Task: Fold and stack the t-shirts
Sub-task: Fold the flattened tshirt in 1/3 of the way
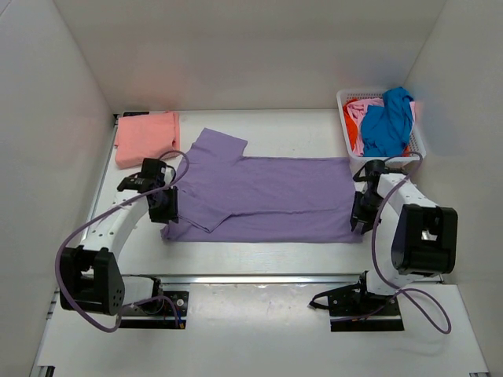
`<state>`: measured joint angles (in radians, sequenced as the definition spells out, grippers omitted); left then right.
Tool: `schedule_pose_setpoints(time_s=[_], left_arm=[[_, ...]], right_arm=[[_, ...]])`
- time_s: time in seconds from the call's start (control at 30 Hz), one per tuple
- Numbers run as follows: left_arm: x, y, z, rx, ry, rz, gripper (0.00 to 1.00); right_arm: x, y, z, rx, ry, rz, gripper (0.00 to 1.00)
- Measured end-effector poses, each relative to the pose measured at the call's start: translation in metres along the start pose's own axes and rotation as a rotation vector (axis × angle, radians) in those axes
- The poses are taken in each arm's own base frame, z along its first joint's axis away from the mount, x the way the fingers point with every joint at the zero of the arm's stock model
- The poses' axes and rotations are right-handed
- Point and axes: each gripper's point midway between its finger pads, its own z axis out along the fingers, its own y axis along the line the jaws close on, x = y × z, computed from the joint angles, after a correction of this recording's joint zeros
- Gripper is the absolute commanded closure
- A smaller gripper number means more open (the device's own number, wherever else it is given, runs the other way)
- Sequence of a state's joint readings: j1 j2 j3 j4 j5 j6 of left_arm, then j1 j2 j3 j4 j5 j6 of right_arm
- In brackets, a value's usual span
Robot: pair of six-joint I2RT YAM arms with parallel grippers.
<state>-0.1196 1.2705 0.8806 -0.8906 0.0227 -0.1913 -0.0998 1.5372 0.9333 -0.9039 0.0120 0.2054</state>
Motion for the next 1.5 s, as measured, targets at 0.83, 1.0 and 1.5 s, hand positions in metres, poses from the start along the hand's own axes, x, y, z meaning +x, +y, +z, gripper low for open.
schedule_pose_setpoints(time_s=[0.83, 1.0, 1.5], left_arm=[[-0.042, 0.001, 0.084, -0.136, 0.124, 0.031, 0.83], [-0.032, 0.018, 0.081, -0.204, 0.125, 0.048, 0.84], [-0.001, 0.028, 0.052, -0.218, 0.194, 0.098, 0.56]], right_arm=[[-0.026, 0.106, -0.016, -0.228, -0.170, -0.146, 0.83], [-0.029, 0.107, -0.016, -0.242, -0.175, -0.138, 0.82], [-0.028, 0.104, -0.017, -0.244, -0.171, -0.136, 0.81]])
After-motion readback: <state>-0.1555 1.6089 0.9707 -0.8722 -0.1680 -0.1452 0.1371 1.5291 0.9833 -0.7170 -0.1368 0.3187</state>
